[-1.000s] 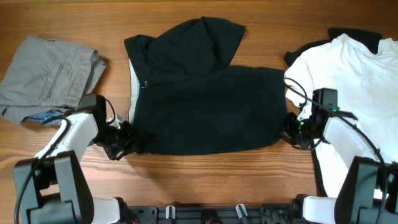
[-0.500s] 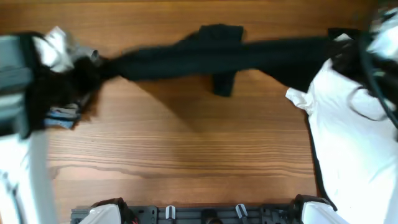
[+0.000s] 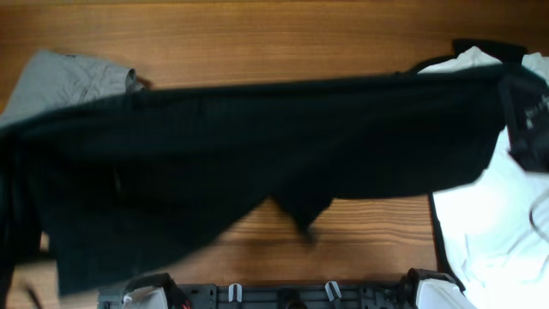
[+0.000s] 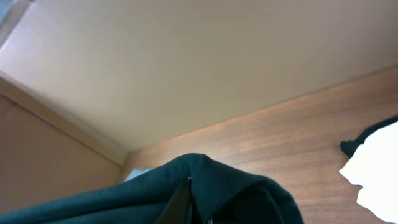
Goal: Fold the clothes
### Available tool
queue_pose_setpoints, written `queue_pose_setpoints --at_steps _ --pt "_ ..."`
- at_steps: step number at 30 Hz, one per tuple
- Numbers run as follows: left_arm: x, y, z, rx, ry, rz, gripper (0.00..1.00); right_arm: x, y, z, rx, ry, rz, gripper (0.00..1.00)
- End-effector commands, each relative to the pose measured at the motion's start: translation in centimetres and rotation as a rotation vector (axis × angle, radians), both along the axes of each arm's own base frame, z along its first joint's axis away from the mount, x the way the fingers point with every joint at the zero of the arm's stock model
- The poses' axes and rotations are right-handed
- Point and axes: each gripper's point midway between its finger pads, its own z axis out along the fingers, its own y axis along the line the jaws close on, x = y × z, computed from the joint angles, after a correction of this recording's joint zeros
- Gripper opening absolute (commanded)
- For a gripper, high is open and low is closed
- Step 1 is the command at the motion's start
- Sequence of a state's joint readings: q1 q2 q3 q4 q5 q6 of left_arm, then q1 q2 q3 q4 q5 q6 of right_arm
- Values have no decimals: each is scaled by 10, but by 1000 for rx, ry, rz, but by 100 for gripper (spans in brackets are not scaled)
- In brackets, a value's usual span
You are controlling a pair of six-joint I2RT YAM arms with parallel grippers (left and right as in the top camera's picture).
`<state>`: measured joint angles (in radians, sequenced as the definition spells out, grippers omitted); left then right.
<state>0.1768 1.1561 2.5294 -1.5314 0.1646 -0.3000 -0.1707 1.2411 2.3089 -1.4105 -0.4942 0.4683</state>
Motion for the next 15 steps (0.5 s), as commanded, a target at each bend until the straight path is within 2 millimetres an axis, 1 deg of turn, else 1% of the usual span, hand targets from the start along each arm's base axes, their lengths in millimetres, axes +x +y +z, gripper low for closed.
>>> queue_pose_setpoints --at_steps 1,2,4,5,6,7,8,9,10,11,13,15 --pt "110 37 -59 -14 286 92 4 71 -20 -33 9 132 -44 4" --pt "131 37 -69 -18 322 69 4 87 -20 -38 14 143 -26 4" --pt "181 30 -89 -14 372 -37 4 119 -18 -43 7 125 31 4" --pt "206 24 -96 -24 378 -95 4 143 -18 -43 11 97 58 4" --pt "236 13 -100 -35 355 -181 4 162 -16 -38 28 58 91 4" --pt "255 4 -99 -48 323 -241 4 177 -10 -31 49 7 148 4" --pt "268 -4 -93 -64 282 -299 4 187 -1 -20 81 -49 219 4" --pt "274 -10 -86 -82 252 -334 4 191 4 -12 108 -87 270 4" --pt "277 -16 -76 -93 211 -370 4 193 10 -1 141 -127 327 4" --pt "277 -20 -61 -92 158 -389 4 192 12 11 173 -166 374 4" --pt "268 -22 -33 -60 68 -391 4 187 11 24 178 -212 408 4" --pt "253 -26 -10 -28 1 -395 4 180 5 30 166 -231 394 4"
